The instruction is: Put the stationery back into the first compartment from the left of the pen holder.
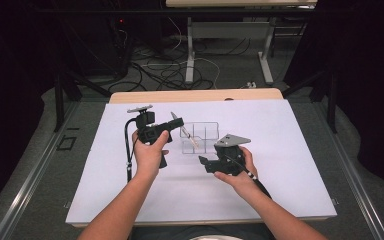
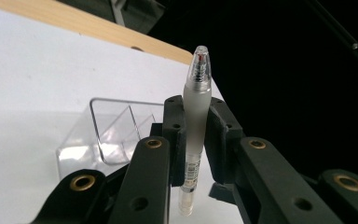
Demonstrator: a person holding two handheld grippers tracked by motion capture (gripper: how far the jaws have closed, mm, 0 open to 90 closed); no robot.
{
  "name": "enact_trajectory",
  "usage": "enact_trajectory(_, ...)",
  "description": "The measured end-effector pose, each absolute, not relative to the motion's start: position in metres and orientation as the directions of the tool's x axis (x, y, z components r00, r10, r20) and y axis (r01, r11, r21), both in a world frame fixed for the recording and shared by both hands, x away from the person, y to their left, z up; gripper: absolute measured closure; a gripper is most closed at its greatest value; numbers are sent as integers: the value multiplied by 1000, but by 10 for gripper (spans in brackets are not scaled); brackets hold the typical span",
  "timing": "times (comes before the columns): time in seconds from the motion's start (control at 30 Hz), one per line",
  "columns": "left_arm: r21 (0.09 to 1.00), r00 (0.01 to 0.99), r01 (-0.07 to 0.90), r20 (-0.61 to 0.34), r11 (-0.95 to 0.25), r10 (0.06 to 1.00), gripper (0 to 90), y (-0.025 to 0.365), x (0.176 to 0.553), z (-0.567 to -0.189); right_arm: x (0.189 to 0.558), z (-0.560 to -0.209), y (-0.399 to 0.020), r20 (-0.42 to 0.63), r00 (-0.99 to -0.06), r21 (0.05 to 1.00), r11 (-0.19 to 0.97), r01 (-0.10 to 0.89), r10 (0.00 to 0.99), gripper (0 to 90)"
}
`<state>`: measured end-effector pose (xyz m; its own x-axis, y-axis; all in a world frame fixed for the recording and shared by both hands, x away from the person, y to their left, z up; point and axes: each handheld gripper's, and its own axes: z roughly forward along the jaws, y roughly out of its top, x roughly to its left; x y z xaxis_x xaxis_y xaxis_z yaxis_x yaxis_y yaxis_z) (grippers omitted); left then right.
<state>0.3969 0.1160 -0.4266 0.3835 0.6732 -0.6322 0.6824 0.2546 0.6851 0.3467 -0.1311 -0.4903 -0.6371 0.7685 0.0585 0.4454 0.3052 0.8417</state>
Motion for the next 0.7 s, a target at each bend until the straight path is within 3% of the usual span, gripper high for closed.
enact_trajectory(0.2,741,418,636,-567,217,710,797,113,397,-415,346,-490,-139,17,-622,829,336,446,783,213)
enact_trajectory(0.7,816,420,551,-450,173,788,796,112,404,-397,349,-498,-168,33,-596,795,340,502,802,105)
